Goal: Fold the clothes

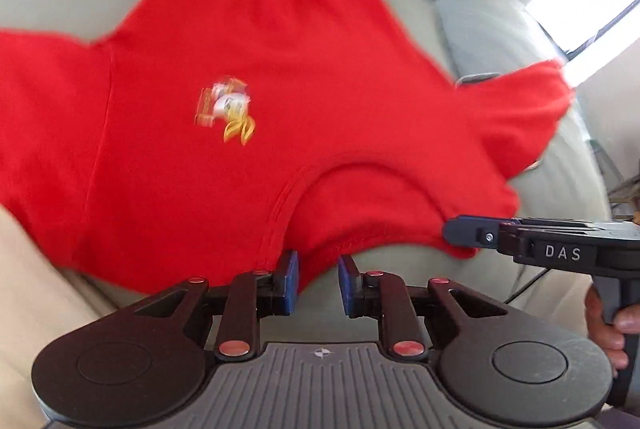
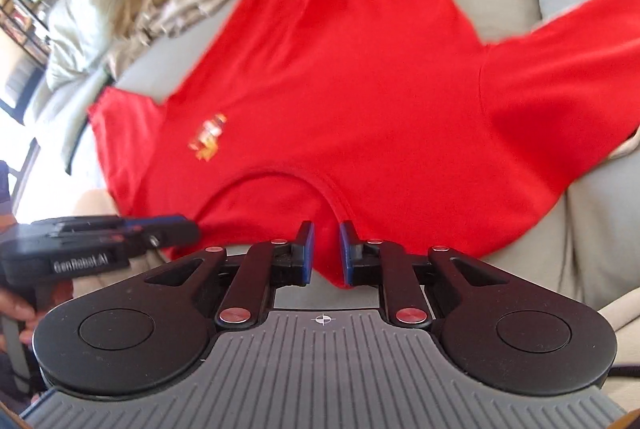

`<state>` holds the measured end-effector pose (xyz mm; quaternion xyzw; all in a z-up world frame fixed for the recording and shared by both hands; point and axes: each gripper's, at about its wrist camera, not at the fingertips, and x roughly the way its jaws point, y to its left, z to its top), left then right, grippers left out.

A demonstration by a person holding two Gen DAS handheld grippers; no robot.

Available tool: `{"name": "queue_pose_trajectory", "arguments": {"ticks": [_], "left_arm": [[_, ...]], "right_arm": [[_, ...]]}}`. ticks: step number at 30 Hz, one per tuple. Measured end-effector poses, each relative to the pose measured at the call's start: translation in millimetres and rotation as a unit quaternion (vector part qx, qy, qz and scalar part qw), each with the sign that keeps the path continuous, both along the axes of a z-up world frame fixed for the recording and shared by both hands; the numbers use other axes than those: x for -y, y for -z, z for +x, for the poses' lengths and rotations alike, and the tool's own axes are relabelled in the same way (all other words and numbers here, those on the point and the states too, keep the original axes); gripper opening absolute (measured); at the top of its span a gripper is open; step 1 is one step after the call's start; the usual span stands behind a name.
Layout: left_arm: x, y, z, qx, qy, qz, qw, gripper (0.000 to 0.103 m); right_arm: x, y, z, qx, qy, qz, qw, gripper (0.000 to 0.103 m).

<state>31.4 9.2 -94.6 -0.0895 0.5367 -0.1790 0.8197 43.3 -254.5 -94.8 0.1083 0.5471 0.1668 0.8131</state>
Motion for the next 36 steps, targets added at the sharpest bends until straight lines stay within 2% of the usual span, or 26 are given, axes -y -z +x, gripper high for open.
{"name": "queue_pose_trajectory", "arguments": {"ticks": [1, 3, 4, 5, 7, 8, 9, 13, 17, 19, 20, 24, 29, 33, 36], "left_arm": [[2, -5, -2, -0.005, 0.015, 0.006, 0.9999, 0.019], [-1, -16, -3, -0.018, 0.034, 0.004, 0.9993, 0.02], [-5, -23, -2, -0.016, 0.036, -0.001, 0.9992, 0.023], [-10, -32, -1, -0.005, 0.032, 0.0, 0.9995, 0.026], [-24, -52, 7, 0.029, 0.008, 0.008, 0.9995, 0.028], [-31, -63, 12, 0.043, -0.007, 0.007, 0.999, 0.029], [-38, -73, 19, 0.054, -0.02, 0.0, 0.9984, 0.029], [-61, -108, 55, 0.095, -0.061, -0.019, 0.9934, 0.035], [-69, -122, 101, 0.121, -0.11, -0.018, 0.9864, 0.041], [-74, -125, 126, 0.134, -0.123, -0.015, 0.9832, 0.044], [-78, -122, 142, 0.14, -0.129, -0.008, 0.9816, 0.046], [-91, -91, 215, 0.15, -0.154, 0.026, 0.9764, 0.046], [-113, -21, 310, 0.112, -0.174, 0.022, 0.9781, 0.046], [-130, 25, 364, 0.064, -0.203, -0.035, 0.9764, 0.046], [-141, 41, 389, 0.059, -0.225, -0.079, 0.9694, 0.046]], "right_arm": [[-4, 7, 2, -0.016, 0.003, -0.002, 1.0, 0.016], [1, 3, 2, -0.058, -0.001, 0.018, 0.998, 0.021], [4, -4, 0, -0.065, -0.003, 0.024, 0.998, 0.023], [7, -14, 0, -0.051, -0.002, 0.022, 0.998, 0.024], [12, -40, 1, -0.011, 0.006, 0.023, 1.0, 0.033], [16, -54, 4, 0.012, 0.014, 0.028, 0.999, 0.049], [20, -68, 8, 0.033, 0.021, 0.035, 0.999, 0.059], [31, -121, 32, 0.101, 0.048, 0.057, 0.992, 0.059], [37, -152, 69, 0.128, 0.068, 0.057, 0.988, 0.059], [36, -157, 92, 0.139, 0.071, 0.054, 0.986, 0.064], [36, -160, 104, 0.144, 0.072, 0.053, 0.986, 0.07], [35, -139, 169, 0.159, 0.069, 0.045, 0.984, 0.072], [39, -69, 267, 0.126, 0.104, 0.064, 0.985, 0.068], [56, -10, 335, 0.095, 0.158, 0.107, 0.977, 0.064], [73, 26, 373, 0.08, 0.201, 0.131, 0.967, 0.063]]}}
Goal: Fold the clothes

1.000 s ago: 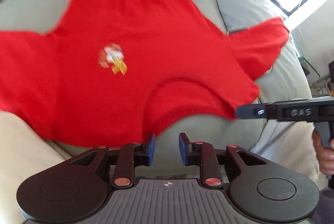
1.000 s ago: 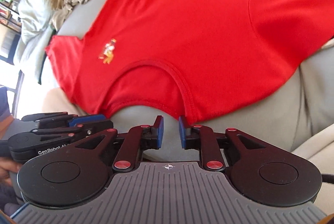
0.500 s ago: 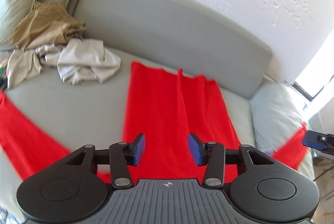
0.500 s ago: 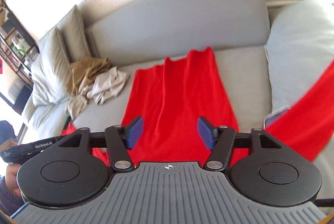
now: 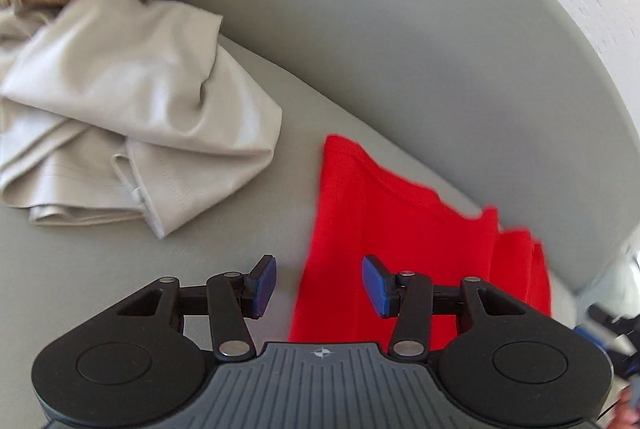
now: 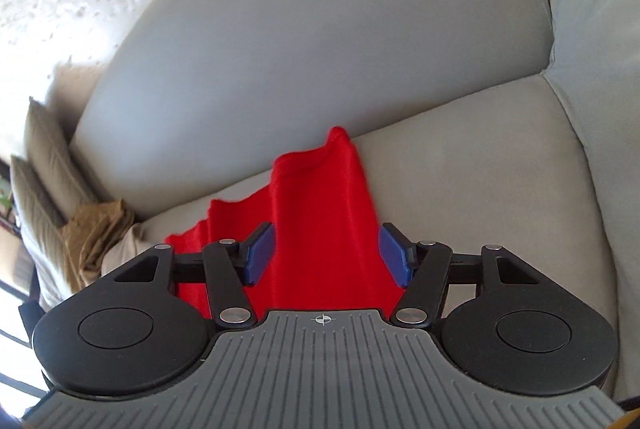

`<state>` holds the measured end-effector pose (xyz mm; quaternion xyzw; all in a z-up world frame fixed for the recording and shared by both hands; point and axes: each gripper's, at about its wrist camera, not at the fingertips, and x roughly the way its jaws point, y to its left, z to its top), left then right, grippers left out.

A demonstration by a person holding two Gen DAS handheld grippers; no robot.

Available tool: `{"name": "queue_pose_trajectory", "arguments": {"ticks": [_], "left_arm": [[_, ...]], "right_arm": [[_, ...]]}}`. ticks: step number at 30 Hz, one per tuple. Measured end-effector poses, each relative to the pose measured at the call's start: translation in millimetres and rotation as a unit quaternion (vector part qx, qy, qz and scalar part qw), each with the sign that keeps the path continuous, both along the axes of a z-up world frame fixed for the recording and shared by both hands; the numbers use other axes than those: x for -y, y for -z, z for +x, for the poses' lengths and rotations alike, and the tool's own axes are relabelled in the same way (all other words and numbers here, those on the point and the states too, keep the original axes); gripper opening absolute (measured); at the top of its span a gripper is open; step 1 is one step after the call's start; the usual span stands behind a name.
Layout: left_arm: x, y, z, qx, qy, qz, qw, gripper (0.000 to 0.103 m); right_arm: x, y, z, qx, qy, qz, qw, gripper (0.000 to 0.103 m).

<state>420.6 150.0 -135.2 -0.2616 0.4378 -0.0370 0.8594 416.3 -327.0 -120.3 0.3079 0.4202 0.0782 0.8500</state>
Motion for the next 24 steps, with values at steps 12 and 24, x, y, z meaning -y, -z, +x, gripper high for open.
{"name": "queue_pose_trajectory", "arguments": {"ticks": [12, 24], "left_arm": [[28, -9, 47, 0.052, 0.043, 0.113, 0.9913, 0.004], [47, -1, 42, 0.079, 0.005, 0.293, 0.9529, 0.004]], "right_arm": [[-42, 38, 96, 0.051, -0.079, -0.092, 0.991, 0.015], [-78, 25, 83, 0.101, 0.019, -0.322, 0.941, 0.002]]}}
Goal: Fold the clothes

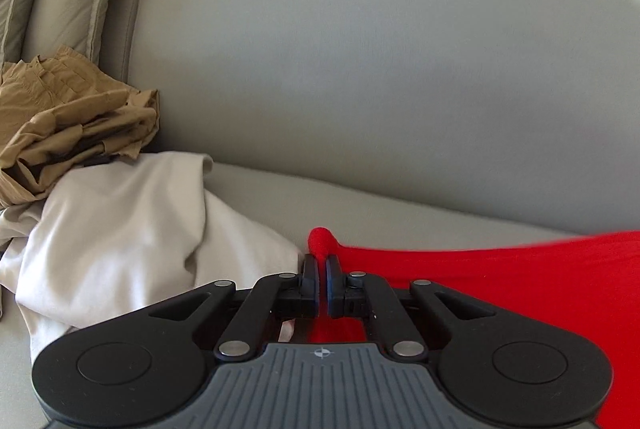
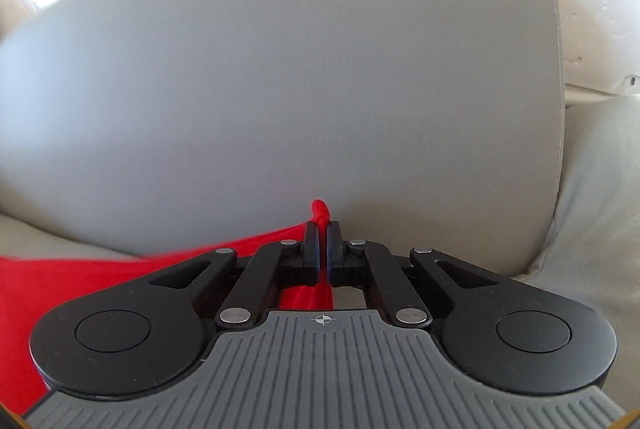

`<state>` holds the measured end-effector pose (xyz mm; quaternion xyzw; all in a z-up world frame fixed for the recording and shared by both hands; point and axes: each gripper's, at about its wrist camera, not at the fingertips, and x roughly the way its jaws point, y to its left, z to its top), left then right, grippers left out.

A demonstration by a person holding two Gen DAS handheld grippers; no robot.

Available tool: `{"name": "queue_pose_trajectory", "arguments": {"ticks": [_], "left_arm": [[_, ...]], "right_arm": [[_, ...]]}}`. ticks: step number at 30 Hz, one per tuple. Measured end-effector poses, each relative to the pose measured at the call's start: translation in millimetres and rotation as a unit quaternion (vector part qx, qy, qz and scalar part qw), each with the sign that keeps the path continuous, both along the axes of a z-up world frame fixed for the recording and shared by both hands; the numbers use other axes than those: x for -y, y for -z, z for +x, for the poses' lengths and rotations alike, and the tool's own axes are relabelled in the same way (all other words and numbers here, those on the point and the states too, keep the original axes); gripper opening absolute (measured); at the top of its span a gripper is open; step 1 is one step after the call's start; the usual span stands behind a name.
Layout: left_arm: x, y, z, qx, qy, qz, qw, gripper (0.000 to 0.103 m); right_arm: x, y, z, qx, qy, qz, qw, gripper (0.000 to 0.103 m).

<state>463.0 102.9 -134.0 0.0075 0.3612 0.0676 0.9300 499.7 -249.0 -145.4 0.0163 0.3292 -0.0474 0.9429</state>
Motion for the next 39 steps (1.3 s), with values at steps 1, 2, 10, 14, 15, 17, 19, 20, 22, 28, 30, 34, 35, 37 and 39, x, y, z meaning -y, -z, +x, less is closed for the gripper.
{"name": "queue_pose_trajectory", "arguments": {"ticks": [1, 2, 10, 14, 15, 17, 19, 20, 22, 28, 30, 34, 35, 37, 39], "left_arm": [[5, 1, 0, 0.0, 0.0, 0.015, 0.9999, 0.006], [9, 2, 0, -0.003, -0.002, 0.03, 0.9995, 0.012], [-19, -68, -72, -0.012, -0.007, -0.025, 0.9996, 0.036], [-39, -116, -140, -0.031, 0.018, -0.102, 0.9941, 0.036], [-45, -126, -155, -0.031, 0.025, -0.116, 0.9924, 0.038], [-45, -136, -186, -0.045, 0.047, -0.137, 0.9884, 0.044], [-35, -122, -201, -0.063, 0.064, -0.149, 0.9847, 0.044], [-30, -113, -207, -0.072, 0.072, -0.155, 0.9826, 0.044], [-14, -84, -210, -0.08, 0.067, -0.161, 0.9813, 0.036], [20, -10, -189, -0.053, 0.006, -0.111, 0.9924, 0.0], [20, 3, -184, -0.083, -0.019, -0.056, 0.9948, 0.003], [9, -8, -194, -0.097, -0.027, -0.003, 0.9949, 0.005], [5, -11, -198, -0.1, -0.052, 0.02, 0.9934, 0.005], [-9, -21, -210, -0.101, -0.082, 0.0, 0.9915, 0.004], [-17, -31, -225, -0.099, -0.085, -0.035, 0.9908, 0.005]], "right_arm": [[-3, 7, 5, -0.021, 0.0, -0.004, 1.0, 0.002], [-6, 14, 11, -0.043, -0.001, -0.006, 0.999, 0.004], [40, -57, -45, -0.017, 0.022, 0.117, 0.993, 0.053], [79, -118, -130, 0.022, 0.031, 0.165, 0.986, 0.053], [87, -131, -153, 0.029, 0.031, 0.171, 0.984, 0.056], [103, -150, -194, 0.036, 0.032, 0.184, 0.982, 0.063], [110, -153, -206, 0.017, 0.026, 0.212, 0.977, 0.075], [110, -149, -213, 0.001, 0.022, 0.232, 0.973, 0.078], [102, -123, -210, -0.045, 0.007, 0.274, 0.961, 0.078], [53, -21, -177, -0.143, -0.026, 0.339, 0.93, 0.005], [54, 2, -168, -0.152, 0.016, 0.309, 0.939, 0.005], [101, 17, -185, -0.112, 0.099, 0.307, 0.94, 0.0], [109, 11, -192, -0.108, 0.128, 0.284, 0.944, 0.0], [118, -1, -206, -0.099, 0.173, 0.205, 0.958, 0.003], [135, -6, -221, -0.105, 0.166, 0.254, 0.947, 0.006]]}}
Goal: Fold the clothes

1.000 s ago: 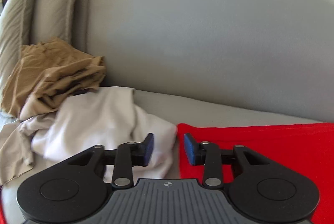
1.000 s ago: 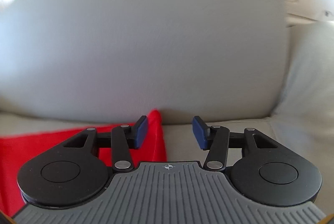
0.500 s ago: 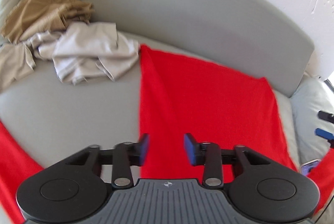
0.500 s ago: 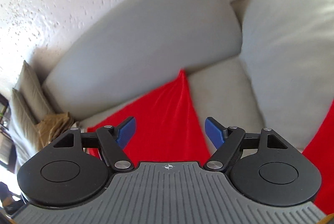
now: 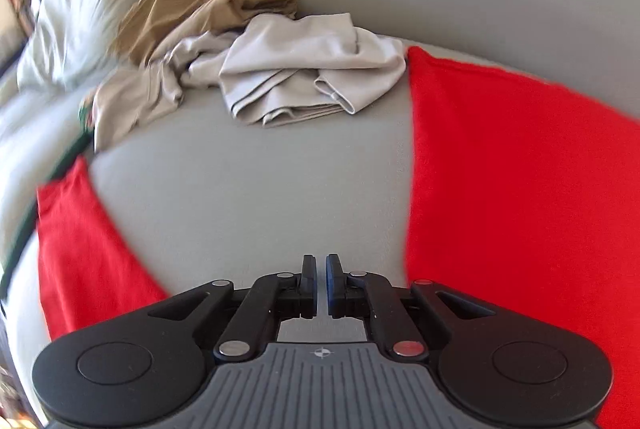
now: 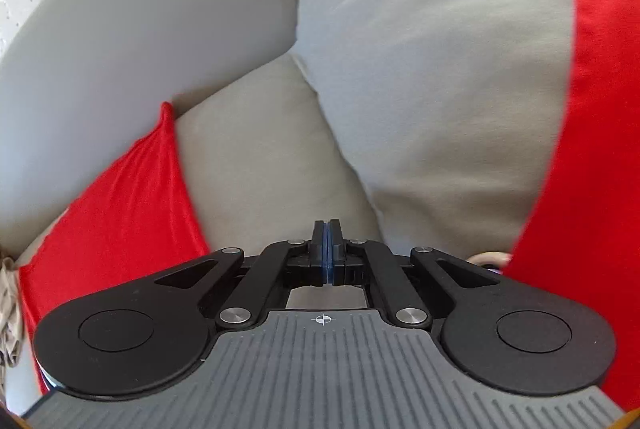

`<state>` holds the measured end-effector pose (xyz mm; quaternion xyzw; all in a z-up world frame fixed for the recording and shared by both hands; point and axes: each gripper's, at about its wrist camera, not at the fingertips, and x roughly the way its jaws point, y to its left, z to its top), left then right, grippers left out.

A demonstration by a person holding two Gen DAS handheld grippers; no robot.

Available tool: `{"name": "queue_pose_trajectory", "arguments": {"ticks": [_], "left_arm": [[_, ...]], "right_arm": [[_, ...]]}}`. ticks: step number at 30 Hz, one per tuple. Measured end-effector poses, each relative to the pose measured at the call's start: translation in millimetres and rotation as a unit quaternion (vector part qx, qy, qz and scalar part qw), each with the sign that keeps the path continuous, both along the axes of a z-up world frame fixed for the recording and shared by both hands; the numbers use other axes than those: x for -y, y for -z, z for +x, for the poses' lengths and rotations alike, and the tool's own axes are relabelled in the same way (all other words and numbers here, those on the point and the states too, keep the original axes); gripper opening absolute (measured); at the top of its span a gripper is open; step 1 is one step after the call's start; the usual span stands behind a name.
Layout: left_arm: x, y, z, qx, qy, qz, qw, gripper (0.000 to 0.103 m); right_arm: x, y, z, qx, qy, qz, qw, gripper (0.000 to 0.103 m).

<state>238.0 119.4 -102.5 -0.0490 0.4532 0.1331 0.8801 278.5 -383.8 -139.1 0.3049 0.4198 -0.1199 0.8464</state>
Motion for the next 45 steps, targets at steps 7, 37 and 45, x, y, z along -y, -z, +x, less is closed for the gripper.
{"name": "queue_pose_trajectory", "arguments": {"ticks": [7, 37, 45], "left_arm": [[52, 9, -44, -0.037, 0.107, -0.031, 0.9931, 0.02], [47, -74, -203, 0.016, 0.117, -0.071, 0.9904, 0.027], [118, -8, -196, -0.01, 0.211, -0.028, 0.9769, 0.033]], "right_arm": [[-41, 9, -35, -0.002, -0.127, 0.141, 0.982, 0.008], [-53, -132, -226, 0.067, -0.152, 0.029, 0.986, 0.054], [-95, -66, -221, 0.005, -0.228, 0.046, 0.973, 0.038]]}}
